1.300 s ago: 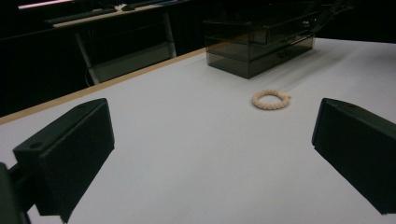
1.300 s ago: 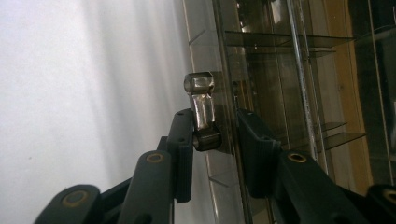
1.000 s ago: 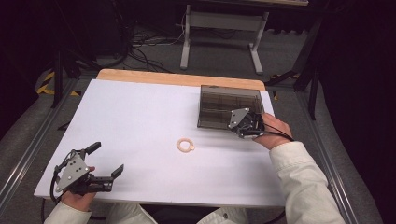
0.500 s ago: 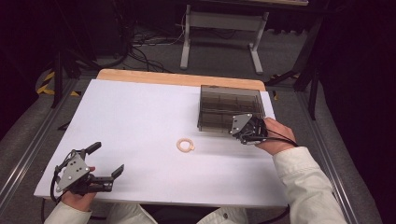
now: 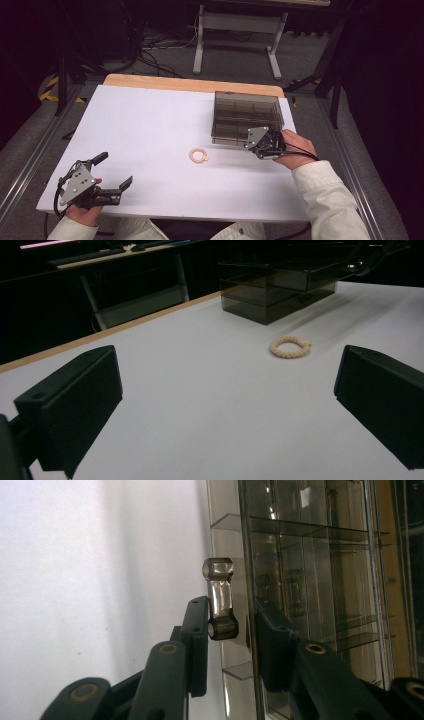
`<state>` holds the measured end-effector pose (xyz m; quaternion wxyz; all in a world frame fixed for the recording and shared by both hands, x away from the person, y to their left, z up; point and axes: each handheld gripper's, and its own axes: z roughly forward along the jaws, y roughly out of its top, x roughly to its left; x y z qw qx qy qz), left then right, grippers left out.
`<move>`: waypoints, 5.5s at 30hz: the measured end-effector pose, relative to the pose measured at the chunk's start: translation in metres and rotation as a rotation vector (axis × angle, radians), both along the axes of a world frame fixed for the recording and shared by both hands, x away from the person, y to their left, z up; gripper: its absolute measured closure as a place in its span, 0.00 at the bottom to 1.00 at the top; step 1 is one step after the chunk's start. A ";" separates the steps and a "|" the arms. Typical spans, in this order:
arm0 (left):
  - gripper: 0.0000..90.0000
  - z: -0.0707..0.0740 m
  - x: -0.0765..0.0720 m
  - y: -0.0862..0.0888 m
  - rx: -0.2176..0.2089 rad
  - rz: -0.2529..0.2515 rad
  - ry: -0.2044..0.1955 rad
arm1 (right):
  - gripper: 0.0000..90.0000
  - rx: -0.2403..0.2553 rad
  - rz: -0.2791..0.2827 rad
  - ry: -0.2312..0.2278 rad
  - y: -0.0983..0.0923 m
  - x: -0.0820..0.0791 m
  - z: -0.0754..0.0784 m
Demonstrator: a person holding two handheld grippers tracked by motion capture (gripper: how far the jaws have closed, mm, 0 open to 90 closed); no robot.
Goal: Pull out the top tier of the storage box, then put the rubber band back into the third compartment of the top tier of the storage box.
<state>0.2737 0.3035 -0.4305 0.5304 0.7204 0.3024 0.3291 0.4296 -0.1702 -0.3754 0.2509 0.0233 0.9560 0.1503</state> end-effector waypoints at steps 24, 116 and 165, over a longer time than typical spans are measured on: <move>0.00 0.000 -0.001 0.000 -0.003 0.001 -0.002 | 0.57 0.159 0.005 0.014 0.003 -0.008 0.014; 0.00 0.001 0.003 -0.001 -0.009 -0.006 -0.007 | 0.48 0.455 -0.088 0.153 0.140 -0.019 -0.015; 0.00 0.001 0.004 0.000 -0.005 -0.022 -0.009 | 0.89 0.244 -0.227 0.310 0.160 0.002 -0.066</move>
